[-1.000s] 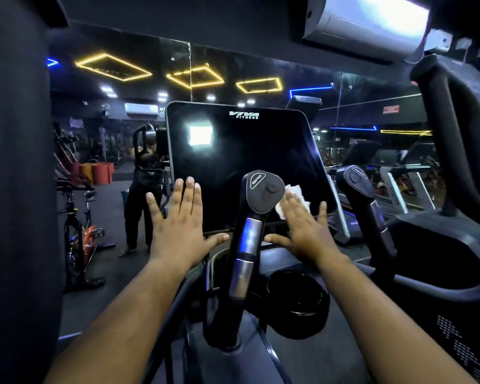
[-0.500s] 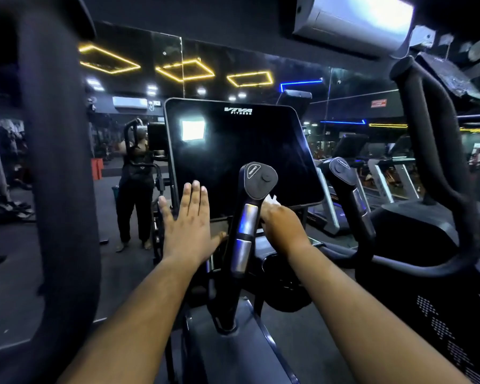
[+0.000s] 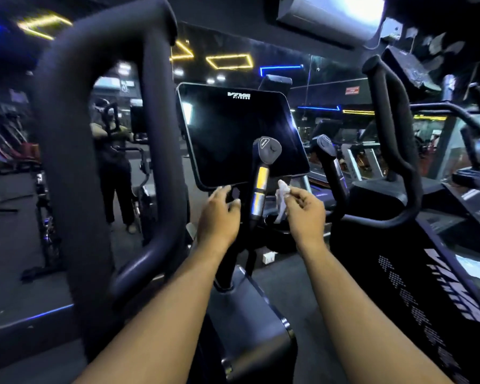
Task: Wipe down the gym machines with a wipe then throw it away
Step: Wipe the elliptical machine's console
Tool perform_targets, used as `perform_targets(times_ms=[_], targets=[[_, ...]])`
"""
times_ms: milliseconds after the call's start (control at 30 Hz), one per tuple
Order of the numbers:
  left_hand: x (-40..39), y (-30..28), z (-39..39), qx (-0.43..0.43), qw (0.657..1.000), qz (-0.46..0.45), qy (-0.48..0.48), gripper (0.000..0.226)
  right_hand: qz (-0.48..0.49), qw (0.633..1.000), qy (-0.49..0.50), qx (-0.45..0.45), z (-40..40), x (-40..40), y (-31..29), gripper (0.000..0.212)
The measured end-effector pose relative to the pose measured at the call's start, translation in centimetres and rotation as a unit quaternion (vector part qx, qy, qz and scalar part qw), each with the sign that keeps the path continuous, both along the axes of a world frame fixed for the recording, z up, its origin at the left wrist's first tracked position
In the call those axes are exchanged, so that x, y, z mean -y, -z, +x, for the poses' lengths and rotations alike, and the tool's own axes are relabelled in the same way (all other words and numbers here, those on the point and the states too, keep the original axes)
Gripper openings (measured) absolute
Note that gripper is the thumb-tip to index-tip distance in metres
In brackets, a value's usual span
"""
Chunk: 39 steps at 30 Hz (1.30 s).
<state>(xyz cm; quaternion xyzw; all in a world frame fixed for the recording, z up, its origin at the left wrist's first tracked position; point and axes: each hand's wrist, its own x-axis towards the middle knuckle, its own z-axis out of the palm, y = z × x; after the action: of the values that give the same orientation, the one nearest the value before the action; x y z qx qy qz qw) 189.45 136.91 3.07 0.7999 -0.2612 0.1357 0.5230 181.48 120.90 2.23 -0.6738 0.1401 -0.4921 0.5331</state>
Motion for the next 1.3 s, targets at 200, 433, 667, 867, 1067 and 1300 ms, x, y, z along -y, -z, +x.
perform_targets(times_ms=[200,433,667,867,1067,1300], targets=[[-4.5,2.0,-7.4,-0.106,0.985,-0.024,0.131,0.072,0.107,0.991,-0.072,0.026,-6.9,-9.5,3.1,0.018],[-12.6,5.1,-12.3,-0.146,0.967,-0.01,0.21,0.013,0.199,0.967,-0.16,0.004,-12.4,-18.1,5.3,0.018],[-18.8,6.5,-15.3,-0.123,0.975,0.006,0.183,0.015,0.179,0.968,-0.171,-0.042,-16.6,-22.9,7.3,0.019],[-21.2,6.3,-16.0,-0.046,0.989,0.02,0.141,0.01,0.174,0.964,-0.183,-0.081,-18.6,-23.1,8.1,0.024],[-22.5,6.0,-16.1,-0.041,0.988,0.01,0.151,0.015,0.082,0.95,-0.274,-0.125,-18.5,-24.2,7.7,0.025],[-23.7,5.7,-17.1,-0.108,0.98,-0.057,0.157,0.009,0.119,0.934,-0.315,-0.119,-18.1,-22.9,7.7,0.022]])
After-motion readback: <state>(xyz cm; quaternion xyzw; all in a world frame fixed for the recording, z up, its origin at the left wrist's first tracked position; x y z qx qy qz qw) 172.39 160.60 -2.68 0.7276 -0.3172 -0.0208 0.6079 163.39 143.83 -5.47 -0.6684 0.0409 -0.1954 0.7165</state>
